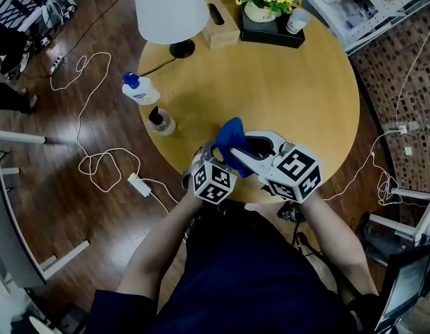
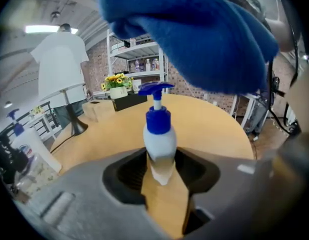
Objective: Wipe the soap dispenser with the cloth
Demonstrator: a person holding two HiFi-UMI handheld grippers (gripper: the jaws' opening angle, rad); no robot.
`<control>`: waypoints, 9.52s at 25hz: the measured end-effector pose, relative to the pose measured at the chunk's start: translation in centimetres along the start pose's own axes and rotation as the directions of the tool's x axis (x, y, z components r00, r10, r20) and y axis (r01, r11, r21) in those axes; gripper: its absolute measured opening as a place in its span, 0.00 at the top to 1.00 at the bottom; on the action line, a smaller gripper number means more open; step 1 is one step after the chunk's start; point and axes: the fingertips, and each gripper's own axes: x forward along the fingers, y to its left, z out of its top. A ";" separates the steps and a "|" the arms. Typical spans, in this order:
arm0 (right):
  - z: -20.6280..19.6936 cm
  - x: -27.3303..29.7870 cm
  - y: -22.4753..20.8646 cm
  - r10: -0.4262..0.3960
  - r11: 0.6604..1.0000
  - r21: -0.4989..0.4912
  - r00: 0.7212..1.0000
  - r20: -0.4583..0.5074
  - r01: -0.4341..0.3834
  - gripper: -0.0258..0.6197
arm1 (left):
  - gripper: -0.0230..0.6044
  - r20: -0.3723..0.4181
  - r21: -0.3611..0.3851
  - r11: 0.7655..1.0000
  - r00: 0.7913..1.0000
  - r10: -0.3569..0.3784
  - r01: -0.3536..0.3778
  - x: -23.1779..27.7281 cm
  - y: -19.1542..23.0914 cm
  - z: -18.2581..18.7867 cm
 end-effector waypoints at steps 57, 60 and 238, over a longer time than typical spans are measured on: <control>-7.4 -0.2 -8.8 -0.190 0.881 0.428 0.979 -0.070 0.201 0.80 | 0.68 -0.115 0.246 0.932 0.962 -0.246 0.267 -0.6 0.2 -0.8; -9.5 -0.6 -9.5 -0.199 0.850 0.483 0.977 -0.076 0.211 0.80 | 0.68 -0.147 0.273 0.930 0.966 -0.213 0.247 -0.6 0.3 -1.4; -19.0 6.7 -7.5 -0.188 0.501 0.846 0.977 -0.103 0.186 0.80 | 0.56 -0.330 0.646 0.704 0.940 -0.091 0.295 -3.6 2.7 0.2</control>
